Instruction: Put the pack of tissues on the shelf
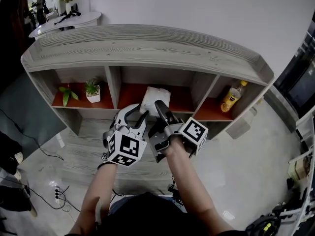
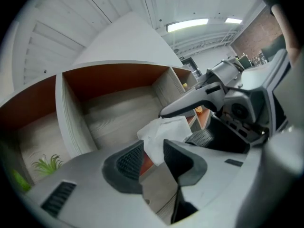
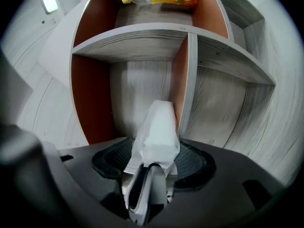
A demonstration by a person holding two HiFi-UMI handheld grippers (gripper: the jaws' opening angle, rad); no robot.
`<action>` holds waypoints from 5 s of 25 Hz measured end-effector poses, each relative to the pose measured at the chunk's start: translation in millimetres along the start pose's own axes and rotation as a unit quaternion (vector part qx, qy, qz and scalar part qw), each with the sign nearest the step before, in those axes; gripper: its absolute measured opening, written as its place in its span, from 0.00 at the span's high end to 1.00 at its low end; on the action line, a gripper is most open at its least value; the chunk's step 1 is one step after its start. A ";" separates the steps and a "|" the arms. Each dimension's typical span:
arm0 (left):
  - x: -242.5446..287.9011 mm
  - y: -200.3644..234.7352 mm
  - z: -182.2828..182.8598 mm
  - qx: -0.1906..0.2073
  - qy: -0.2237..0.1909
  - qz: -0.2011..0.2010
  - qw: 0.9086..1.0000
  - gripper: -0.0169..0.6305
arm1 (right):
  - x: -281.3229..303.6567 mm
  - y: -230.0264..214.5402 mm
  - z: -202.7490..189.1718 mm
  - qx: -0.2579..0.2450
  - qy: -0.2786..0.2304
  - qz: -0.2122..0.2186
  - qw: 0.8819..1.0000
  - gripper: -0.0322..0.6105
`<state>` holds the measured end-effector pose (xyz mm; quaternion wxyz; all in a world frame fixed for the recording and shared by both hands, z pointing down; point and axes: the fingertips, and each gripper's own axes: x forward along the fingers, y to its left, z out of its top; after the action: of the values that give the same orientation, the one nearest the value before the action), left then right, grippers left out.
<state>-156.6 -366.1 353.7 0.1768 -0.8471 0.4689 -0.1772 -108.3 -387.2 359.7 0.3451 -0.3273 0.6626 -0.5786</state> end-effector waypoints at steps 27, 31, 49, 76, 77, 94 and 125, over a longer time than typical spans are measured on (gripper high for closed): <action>41.2 -5.9 12.6 -0.007 0.015 0.017 1.000 0.56 | -35.2 -21.5 31.6 0.000 0.004 -0.004 1.000 0.43; 47.0 -0.7 7.7 -0.030 0.021 0.020 0.999 0.56 | -41.0 -20.1 36.1 -0.012 -0.003 -0.005 1.000 0.43; 19.4 17.6 31.5 -0.105 -0.037 0.023 0.993 0.53 | -66.7 10.5 49.0 -0.207 -0.024 -0.023 0.978 0.44; -54.8 56.4 34.2 -0.115 -0.123 0.070 0.983 0.53 | -83.1 71.2 42.2 -0.622 -0.058 -0.057 0.779 0.46; -55.7 57.2 35.6 -0.114 -0.126 0.071 0.983 0.53 | -84.5 74.0 43.1 -0.632 -0.063 -0.054 0.771 0.47; -64.0 64.4 40.7 -0.098 -0.146 0.106 0.979 0.94 | -105.9 101.2 48.5 -0.726 -0.107 -0.053 0.677 0.91; -64.6 74.1 50.5 -0.090 -0.152 0.110 0.978 0.95 | -101.0 115.7 37.2 -0.768 -0.100 -0.053 0.630 0.93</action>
<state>-219.4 -340.9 266.3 0.1874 -0.8197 0.5411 0.0167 -25.8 -309.8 249.4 0.0021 -0.5646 0.8100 0.1585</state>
